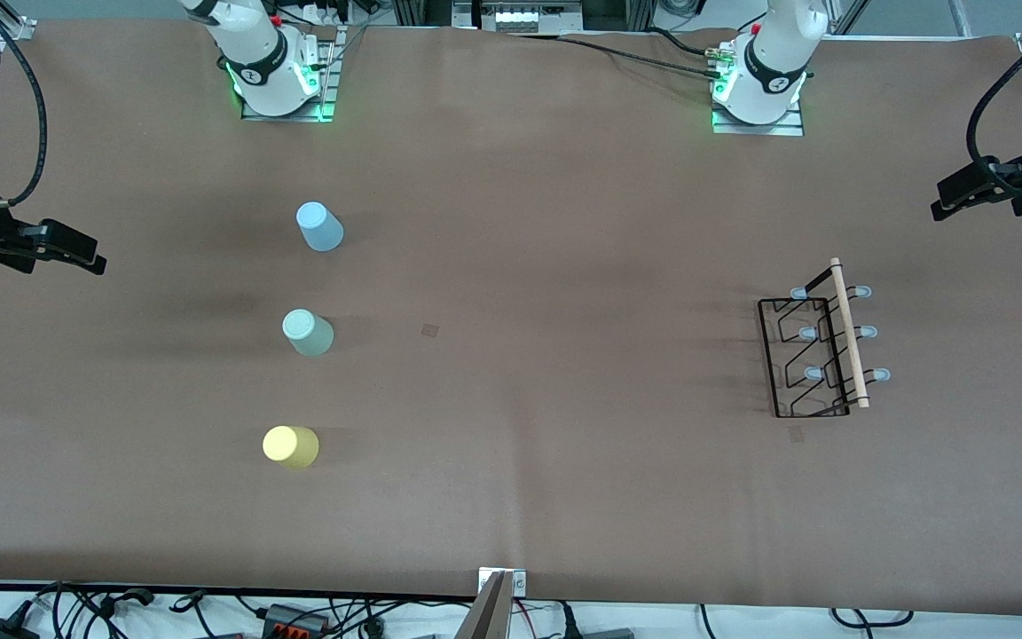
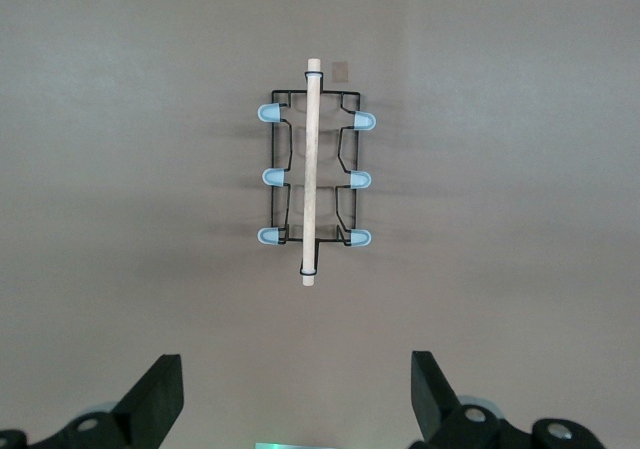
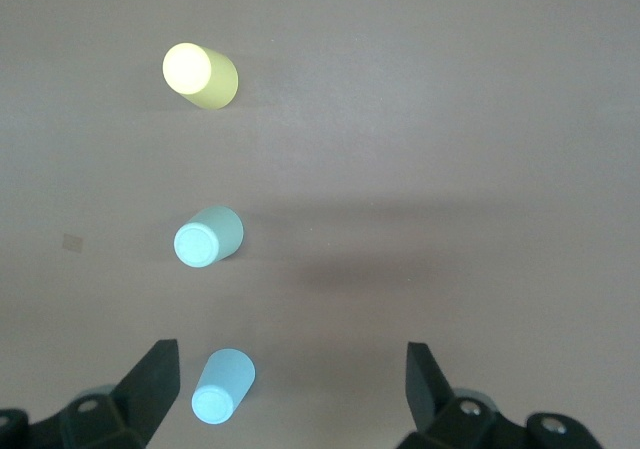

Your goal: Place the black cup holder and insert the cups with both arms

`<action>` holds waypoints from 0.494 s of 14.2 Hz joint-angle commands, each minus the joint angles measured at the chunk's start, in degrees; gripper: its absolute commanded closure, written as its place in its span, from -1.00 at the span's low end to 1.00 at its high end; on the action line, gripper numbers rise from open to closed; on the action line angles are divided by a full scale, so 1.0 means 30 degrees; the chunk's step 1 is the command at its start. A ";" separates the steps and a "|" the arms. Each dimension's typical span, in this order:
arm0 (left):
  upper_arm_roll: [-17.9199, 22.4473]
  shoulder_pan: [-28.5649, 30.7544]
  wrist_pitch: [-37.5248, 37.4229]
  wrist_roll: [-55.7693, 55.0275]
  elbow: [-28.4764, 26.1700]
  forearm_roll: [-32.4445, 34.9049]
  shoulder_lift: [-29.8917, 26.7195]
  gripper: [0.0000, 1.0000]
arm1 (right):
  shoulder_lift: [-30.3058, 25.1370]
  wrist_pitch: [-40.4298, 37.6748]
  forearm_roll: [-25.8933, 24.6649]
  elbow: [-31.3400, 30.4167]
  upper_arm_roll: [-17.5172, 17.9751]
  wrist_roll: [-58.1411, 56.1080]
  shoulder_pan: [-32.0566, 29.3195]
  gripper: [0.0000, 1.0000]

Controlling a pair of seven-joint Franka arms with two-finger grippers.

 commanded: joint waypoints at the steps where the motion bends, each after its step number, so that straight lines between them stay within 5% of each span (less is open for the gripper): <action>1: 0.0011 0.0084 0.0144 0.0260 -0.0219 -0.0166 -0.0182 -1.00 | 0.0192 -0.0173 -0.0096 0.0505 0.0162 -0.0099 -0.0176 -1.00; 7: 0.0040 0.0113 0.0552 0.0027 -0.0248 -0.0400 0.0052 -1.00 | 0.0192 -0.0260 -0.0067 0.0446 0.0132 -0.0128 -0.0206 -1.00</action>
